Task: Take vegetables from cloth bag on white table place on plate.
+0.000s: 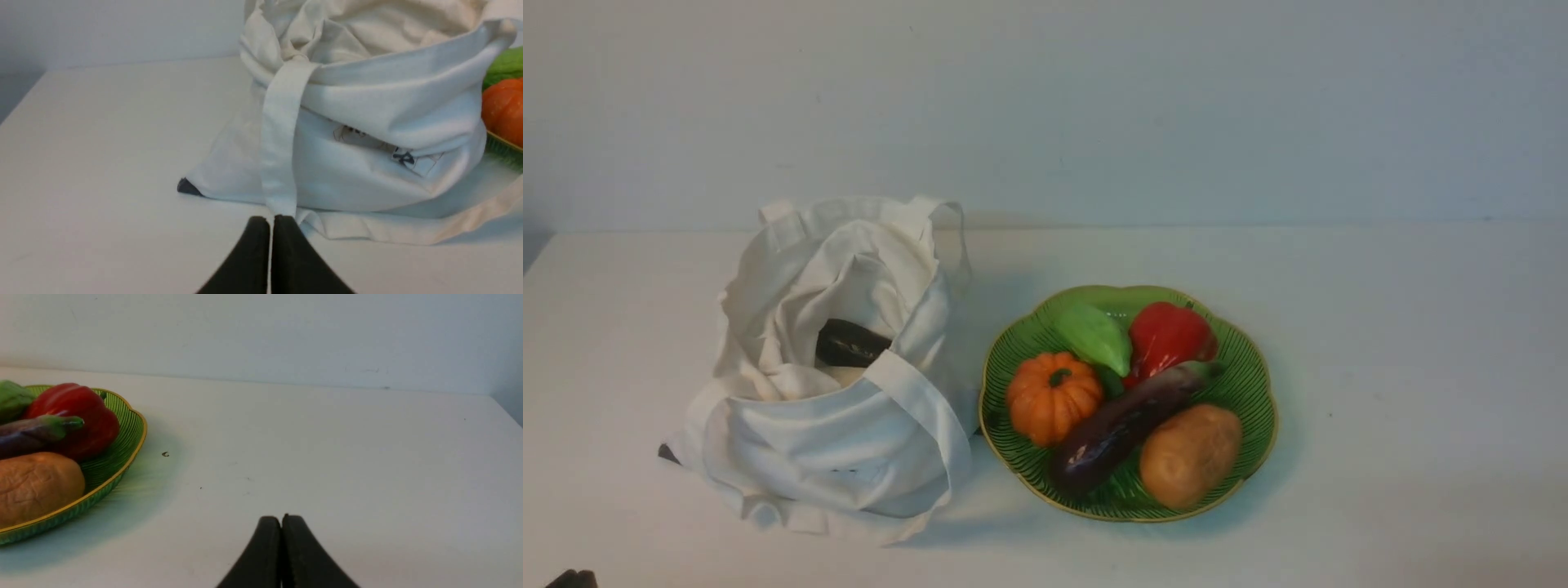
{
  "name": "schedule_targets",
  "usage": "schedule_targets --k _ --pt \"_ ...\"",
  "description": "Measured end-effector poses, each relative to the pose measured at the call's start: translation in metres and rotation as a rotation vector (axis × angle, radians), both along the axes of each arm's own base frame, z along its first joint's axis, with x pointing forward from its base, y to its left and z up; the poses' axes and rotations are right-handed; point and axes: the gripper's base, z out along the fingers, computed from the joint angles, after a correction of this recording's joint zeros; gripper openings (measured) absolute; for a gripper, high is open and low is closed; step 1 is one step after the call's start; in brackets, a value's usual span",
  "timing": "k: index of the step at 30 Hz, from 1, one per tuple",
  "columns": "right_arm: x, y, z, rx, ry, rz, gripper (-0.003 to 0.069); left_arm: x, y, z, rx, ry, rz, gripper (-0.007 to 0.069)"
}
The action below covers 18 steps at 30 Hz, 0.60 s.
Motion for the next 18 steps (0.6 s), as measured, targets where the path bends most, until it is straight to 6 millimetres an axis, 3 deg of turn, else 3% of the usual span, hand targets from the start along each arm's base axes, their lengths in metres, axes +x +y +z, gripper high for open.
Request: schedule_targets --k 18 --pt "0.0 0.0 0.0 0.0 0.0 0.0 -0.0015 -0.0003 -0.0001 -0.001 -0.001 0.012 -0.001 -0.0005"
